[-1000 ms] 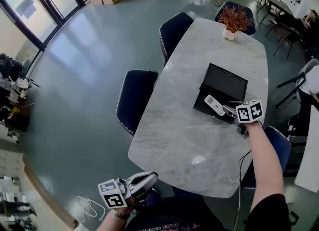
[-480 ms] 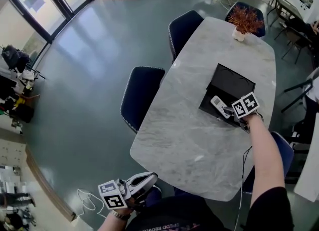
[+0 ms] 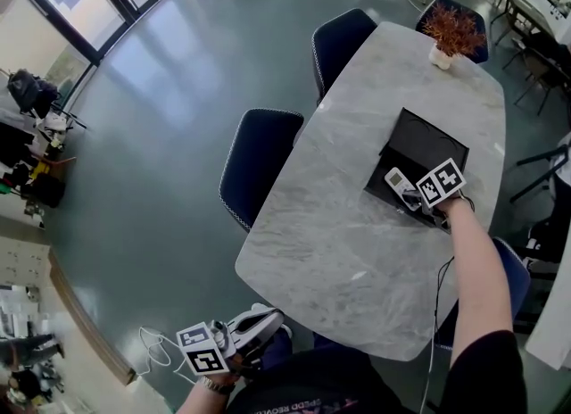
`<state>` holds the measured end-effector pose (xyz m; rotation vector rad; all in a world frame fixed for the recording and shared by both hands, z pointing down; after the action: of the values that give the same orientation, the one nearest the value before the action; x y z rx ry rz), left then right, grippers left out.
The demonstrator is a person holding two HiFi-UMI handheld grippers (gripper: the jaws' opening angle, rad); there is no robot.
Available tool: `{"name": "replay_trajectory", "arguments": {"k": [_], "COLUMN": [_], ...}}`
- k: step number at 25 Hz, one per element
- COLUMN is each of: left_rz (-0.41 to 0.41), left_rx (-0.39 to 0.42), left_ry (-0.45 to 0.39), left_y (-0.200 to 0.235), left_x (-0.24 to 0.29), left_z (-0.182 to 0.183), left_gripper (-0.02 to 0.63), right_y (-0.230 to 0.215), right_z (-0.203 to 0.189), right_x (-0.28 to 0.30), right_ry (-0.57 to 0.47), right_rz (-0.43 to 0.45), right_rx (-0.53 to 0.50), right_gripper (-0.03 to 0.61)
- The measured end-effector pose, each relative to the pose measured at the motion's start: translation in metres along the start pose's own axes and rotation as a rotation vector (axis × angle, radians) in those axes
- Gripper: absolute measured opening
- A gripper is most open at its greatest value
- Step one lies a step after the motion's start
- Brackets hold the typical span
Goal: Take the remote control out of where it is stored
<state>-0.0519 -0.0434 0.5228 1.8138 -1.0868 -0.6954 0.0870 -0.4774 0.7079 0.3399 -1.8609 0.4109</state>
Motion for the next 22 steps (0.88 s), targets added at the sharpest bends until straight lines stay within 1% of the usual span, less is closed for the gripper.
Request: {"name": "replay_trajectory", "arguments": {"k": [5, 11, 13, 15, 16, 18, 22], "left_rz": [0.004, 0.010, 0.011, 0.008, 0.007, 0.003, -0.005], "left_rx": [-0.007, -0.009, -0.010, -0.009, -0.008, -0.006, -0.009], "left_ry": [-0.011, -0.017, -0.017, -0.012, -0.008, -0.002, 0.009], "left_y": [0.002, 0.003, 0.002, 0.002, 0.002, 0.003, 0.006], "left_x": [0.001, -0.004, -0.003, -0.001, 0.000, 0.000, -0.003], "left_z": [-0.002, -0.002, -0.002, -0.002, -0.001, -0.001, 0.002], "left_gripper": [0.005, 0.005, 0.006, 0.005, 0.006, 0.006, 0.005], "right_y": [0.005, 0.010, 0.010, 0.010, 0.010, 0.009, 0.005], "right_z": [0.001, 0.002, 0.003, 0.004, 0.004, 0.005, 0.007], "right_x": [0.009, 0.011, 0.011, 0.012, 0.012, 0.013, 0.007], "right_ry": [0.019, 0.034, 0.054, 0.075, 0.081, 0.078, 0.035], "right_rz": [0.000, -0.052, -0.109, -0.182, -0.201, -0.207, -0.221], "right_rx": [-0.032, -0.087, -0.166, -0.264, -0.290, -0.285, -0.226], "right_gripper": [0.204, 0.202, 0.190, 0.117, 0.115, 0.115, 0.114]}}
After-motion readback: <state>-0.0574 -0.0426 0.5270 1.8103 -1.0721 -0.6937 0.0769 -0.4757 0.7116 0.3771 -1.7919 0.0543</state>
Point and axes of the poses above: the fingertips, and each gripper's own axes: x forward along the fingers, y to its left, z out of its top, the point moved 3 cm from there along -x, backward along the fingers, and after that the axes turned 8 degrees about -z, right-handed, at the moved point
